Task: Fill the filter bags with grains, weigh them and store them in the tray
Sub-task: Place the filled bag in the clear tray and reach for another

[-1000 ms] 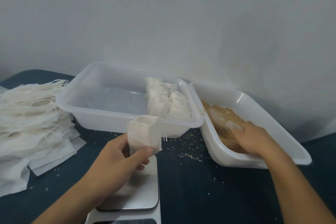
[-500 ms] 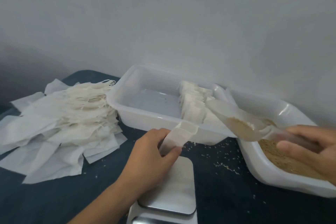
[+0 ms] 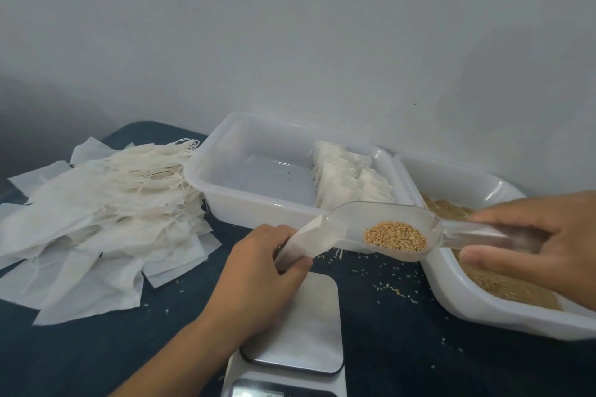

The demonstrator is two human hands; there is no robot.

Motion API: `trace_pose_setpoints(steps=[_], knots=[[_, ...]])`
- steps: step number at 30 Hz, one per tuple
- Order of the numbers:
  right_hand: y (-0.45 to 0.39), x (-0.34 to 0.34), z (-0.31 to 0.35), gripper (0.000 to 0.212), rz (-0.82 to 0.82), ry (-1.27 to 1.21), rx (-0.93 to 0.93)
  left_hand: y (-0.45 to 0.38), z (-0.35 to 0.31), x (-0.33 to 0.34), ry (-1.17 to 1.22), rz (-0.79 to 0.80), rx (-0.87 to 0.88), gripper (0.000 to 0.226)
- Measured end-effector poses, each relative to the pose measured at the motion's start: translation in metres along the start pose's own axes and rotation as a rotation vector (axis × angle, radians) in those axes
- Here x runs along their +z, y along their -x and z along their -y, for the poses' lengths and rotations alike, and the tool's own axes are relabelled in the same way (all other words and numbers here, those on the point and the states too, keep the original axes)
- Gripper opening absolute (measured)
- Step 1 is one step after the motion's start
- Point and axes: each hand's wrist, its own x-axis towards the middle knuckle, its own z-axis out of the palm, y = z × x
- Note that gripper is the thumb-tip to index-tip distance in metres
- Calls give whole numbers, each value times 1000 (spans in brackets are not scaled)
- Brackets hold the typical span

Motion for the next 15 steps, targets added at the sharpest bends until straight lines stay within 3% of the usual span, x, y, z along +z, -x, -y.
trace_pose_setpoints(steps=[15], knots=[[-9,-11,0,37,-2,130,-70,0,-2,-1,-9,14,24,6]])
